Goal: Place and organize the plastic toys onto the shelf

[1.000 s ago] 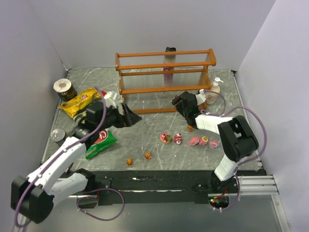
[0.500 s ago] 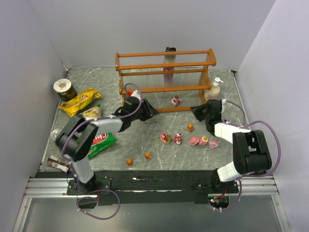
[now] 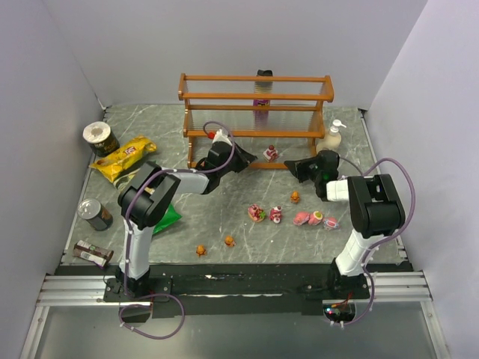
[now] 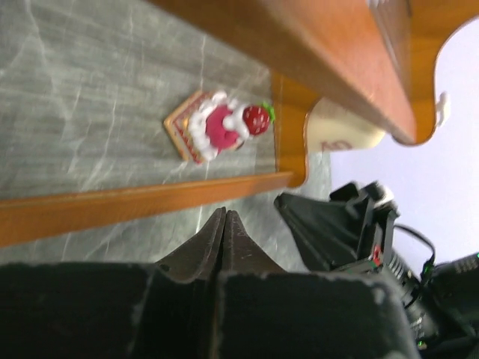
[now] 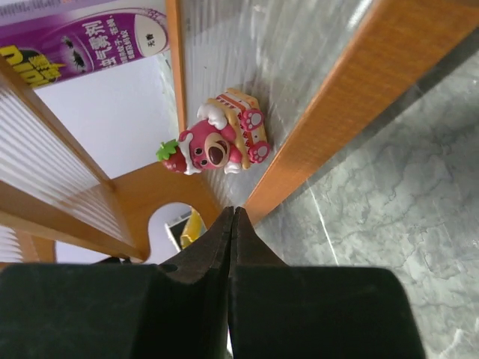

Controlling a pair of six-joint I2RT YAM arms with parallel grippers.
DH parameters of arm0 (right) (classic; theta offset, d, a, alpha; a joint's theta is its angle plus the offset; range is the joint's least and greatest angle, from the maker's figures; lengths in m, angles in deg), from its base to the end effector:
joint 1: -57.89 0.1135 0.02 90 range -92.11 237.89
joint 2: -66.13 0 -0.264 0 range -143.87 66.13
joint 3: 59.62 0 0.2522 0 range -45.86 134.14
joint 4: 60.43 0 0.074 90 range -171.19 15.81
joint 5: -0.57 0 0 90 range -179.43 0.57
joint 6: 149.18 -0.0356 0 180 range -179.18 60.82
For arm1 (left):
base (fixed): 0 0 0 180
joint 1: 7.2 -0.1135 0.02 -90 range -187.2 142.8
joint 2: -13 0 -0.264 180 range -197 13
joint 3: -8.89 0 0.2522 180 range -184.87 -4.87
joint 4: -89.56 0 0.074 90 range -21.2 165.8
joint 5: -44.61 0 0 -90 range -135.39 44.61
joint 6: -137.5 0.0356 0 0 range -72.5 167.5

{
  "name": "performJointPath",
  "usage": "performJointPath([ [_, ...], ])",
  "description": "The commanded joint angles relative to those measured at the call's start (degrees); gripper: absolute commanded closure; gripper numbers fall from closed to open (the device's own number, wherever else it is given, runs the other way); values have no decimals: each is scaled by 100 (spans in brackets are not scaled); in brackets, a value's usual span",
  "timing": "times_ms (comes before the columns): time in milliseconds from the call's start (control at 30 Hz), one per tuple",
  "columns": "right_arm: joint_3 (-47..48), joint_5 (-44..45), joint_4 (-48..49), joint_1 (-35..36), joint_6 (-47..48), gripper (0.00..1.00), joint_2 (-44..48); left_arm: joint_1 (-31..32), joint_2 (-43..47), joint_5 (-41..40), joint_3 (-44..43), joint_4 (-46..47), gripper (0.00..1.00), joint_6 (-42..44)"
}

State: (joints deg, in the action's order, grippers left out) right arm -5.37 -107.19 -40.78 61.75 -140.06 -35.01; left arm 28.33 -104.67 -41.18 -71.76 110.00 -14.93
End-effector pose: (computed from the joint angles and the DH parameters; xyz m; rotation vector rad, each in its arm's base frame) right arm 0.3378 0.0337 0.1390 1.2325 1.8931 1.1839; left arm 0.3638 -0.2630 0.1642 -0.4233 2.0123 -1.2060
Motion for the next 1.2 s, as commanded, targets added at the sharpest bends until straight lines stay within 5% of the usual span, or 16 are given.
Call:
performJointPath([
  [0,231,-61,527,1,-411,100,16,112,-212,-403,-61,842,98,-269],
  [300,100,360,-518,-61,659,100,990,235,-222,-614,421,1475,93,-410],
  [667,-498,870,-1380,-104,1495,100,2809,288,-45,-904,1442,3136,85,-1587],
  [833,-656,915,-1697,-218,1646,100,3477,226,-467,-799,1154,4094,89,-2132],
  [1167,-648,422,-2698,-799,2093,100,4567,218,-1346,-929,107,3909,93,-2475],
])
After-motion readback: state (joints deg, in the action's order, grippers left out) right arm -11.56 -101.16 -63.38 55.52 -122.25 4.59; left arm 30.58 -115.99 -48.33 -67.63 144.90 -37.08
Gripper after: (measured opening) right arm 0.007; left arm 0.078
